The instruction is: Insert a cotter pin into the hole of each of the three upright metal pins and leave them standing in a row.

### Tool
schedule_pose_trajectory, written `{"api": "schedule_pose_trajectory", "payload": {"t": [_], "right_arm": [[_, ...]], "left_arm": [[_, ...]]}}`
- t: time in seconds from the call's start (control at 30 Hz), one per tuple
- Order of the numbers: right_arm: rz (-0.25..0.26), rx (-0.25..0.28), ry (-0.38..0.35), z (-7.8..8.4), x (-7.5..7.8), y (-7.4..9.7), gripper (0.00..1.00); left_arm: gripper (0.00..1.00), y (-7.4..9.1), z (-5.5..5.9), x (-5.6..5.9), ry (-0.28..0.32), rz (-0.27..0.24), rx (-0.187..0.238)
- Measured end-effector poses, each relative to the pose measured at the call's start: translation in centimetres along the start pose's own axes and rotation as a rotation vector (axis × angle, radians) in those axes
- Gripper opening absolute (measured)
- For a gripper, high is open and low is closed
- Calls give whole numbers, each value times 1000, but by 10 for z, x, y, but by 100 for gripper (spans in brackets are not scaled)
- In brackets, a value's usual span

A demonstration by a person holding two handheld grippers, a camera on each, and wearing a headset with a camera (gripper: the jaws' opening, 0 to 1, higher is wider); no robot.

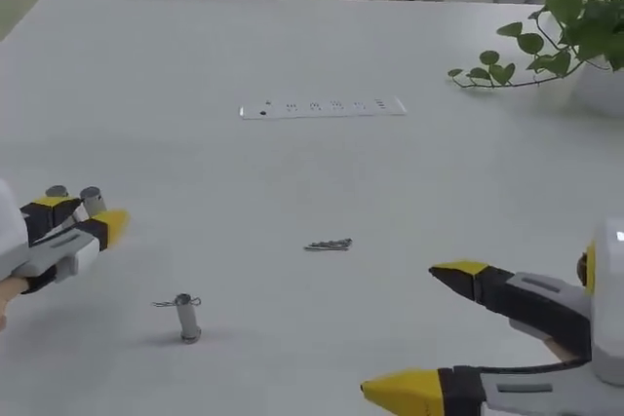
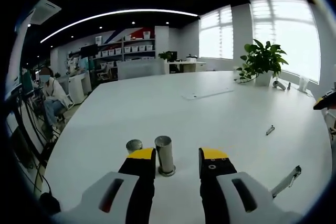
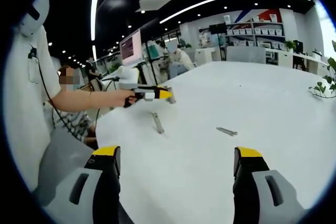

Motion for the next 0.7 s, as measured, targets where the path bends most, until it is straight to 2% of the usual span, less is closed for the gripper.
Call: {"api": "schedule_pose_trajectory", "payload": {"t": [0.27,0.5,0.7], "right_arm": [[8,-8,-12,5,3,0,89],[13,-7,-19,6,3,-2,88],[10,-13,-15,7,2,-5,88]], "left_arm": [[27,-15,4,-2,22,-26,-4],[22,-22,5,-4,31,-46,-6],[12,-23,5,-10,31,-74,-8]]}}
Point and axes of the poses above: the centre of the closed fingertips' face, and the gripper's own axes: y roughly backward along the fingers, x roughly to its right, z roughly out of its underside, the point moved 4 cm from there along y, roughly backward along the fingers, and after that the axes turned 10 degrees about -z, right-handed, at the moved point
